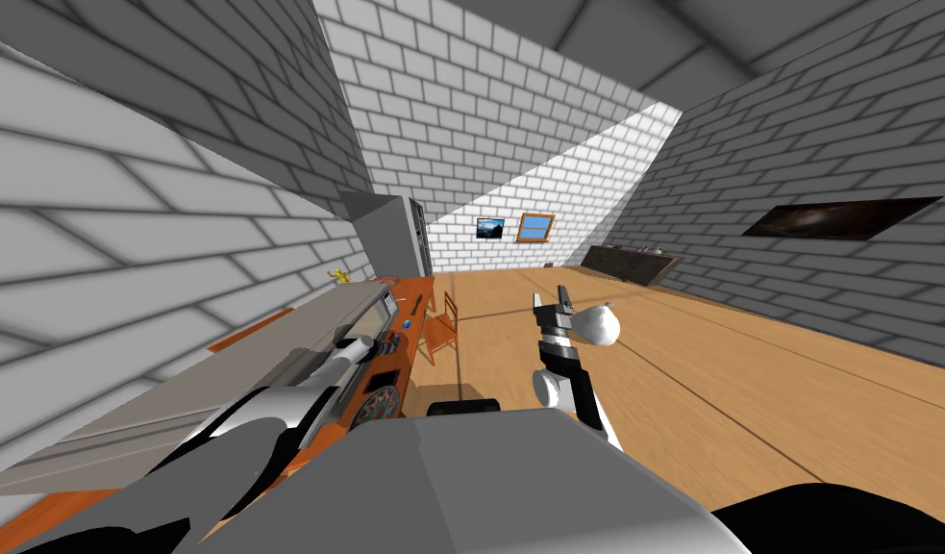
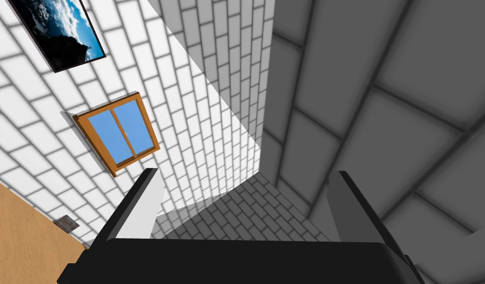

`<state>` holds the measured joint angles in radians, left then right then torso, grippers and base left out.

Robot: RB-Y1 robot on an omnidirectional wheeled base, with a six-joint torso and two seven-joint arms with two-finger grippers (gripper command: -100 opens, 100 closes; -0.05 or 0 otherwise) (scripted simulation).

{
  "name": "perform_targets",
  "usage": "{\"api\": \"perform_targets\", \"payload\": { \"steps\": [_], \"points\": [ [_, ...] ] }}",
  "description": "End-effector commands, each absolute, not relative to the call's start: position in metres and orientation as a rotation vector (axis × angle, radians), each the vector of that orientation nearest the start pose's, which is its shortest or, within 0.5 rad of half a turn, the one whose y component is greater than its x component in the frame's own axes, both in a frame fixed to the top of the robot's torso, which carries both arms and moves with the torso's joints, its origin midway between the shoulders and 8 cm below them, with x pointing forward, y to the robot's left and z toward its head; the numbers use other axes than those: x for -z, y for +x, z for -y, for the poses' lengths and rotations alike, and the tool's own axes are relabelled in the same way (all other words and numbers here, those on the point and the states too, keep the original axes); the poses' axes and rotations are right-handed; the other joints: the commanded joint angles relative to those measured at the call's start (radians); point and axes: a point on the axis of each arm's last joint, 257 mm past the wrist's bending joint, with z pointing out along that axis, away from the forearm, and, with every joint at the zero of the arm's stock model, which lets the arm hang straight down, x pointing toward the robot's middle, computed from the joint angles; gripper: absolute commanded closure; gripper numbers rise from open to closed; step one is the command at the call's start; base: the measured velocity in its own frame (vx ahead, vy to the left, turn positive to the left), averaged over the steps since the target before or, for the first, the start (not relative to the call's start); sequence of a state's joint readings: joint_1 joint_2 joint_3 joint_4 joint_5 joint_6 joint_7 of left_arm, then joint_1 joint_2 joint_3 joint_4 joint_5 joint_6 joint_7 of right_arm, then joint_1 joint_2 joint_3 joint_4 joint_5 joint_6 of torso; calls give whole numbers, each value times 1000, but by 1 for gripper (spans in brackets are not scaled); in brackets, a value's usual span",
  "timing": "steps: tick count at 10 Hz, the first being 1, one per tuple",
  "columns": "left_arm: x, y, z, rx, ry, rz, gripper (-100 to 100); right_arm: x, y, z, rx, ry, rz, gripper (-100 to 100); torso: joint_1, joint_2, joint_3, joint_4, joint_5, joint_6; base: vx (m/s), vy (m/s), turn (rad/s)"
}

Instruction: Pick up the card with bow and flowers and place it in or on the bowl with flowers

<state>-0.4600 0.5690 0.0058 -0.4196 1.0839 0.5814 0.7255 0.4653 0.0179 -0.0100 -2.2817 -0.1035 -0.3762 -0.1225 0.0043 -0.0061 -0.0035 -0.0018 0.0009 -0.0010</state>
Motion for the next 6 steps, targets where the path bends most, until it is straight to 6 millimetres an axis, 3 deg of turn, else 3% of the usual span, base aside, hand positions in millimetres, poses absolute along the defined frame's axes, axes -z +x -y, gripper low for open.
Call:
{"api": "perform_targets", "payload": {
  "steps": [1, 2, 3, 4, 6],
  "points": [
    [485, 456, -470, 843, -3004, -68, 100, -12, 364, 294, -1465, 854, -553, 0, 0, 0, 0, 0, 0, 0, 0, 0, 0],
    [485, 456, -470, 843, -3003, -67, 100, -12, 364, 294, -1465, 854, -553, 0, 0, 0, 0, 0, 0, 0, 0, 0, 0],
    [485, 456, -470, 843, -3003, -67, 0, -12, 364, 294, -1465, 854, -553, 0, 0, 0, 0, 0, 0, 0, 0, 0, 0],
    [477, 454, -482, 819, -3008, -73, 100, -12, 364, 294, -1465, 854, -553, 0, 0, -1, 0, 0, 0, 0, -45, -30, -28],
    [478, 456, -481, 826, -3003, -78, 100, -12, 364, 294, -1465, 854, -553, 0, -2, 3, 2, 0, 0, 0, -43, -24, 0]
  ]
}}
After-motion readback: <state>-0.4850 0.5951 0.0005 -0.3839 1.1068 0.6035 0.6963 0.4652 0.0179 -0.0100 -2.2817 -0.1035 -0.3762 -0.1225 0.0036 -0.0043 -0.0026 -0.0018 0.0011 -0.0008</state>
